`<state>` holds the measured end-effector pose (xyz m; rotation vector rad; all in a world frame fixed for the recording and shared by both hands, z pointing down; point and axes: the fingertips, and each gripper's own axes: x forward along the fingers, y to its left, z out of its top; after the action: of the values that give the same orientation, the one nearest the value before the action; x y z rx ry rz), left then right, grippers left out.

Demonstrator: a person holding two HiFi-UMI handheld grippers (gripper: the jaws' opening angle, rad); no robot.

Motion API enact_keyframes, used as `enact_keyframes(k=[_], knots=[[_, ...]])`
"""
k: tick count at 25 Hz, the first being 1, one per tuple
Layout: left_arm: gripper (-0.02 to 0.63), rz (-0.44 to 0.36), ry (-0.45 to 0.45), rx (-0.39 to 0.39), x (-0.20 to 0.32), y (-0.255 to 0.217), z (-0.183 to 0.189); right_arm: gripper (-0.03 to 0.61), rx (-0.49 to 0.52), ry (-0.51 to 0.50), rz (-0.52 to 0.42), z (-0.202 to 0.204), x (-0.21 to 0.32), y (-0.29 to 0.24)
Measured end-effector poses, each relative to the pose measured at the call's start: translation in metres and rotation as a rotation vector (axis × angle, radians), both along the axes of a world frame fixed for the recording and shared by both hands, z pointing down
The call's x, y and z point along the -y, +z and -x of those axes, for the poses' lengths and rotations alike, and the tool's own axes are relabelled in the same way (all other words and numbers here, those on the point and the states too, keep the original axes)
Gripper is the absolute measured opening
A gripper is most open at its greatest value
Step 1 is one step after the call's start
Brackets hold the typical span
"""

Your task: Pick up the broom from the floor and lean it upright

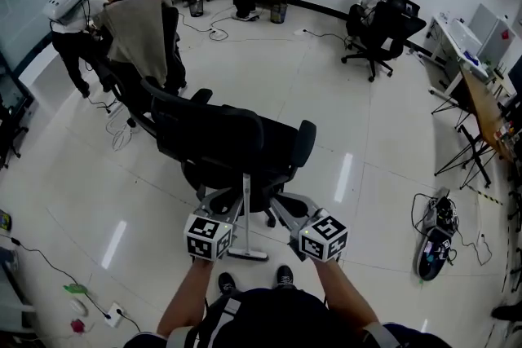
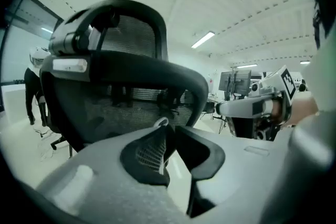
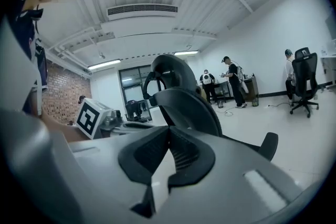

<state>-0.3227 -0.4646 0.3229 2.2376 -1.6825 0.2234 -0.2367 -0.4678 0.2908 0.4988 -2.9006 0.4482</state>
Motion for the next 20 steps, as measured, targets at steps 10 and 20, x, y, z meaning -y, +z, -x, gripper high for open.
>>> enact_keyframes(k=[10,20], knots=[[0.0,-0.107,0.008,-0.038,-0.033,-0.053,-0.011,0.005,0.028,-0.102,-0.138,0.024,-0.024,-0.029],[0.0,-0.131,-0.006,-0.015,-0.038,-0.073,-0.01,0.003,0.049,-0.131,-0.142,0.03,-0.027,-0.054]])
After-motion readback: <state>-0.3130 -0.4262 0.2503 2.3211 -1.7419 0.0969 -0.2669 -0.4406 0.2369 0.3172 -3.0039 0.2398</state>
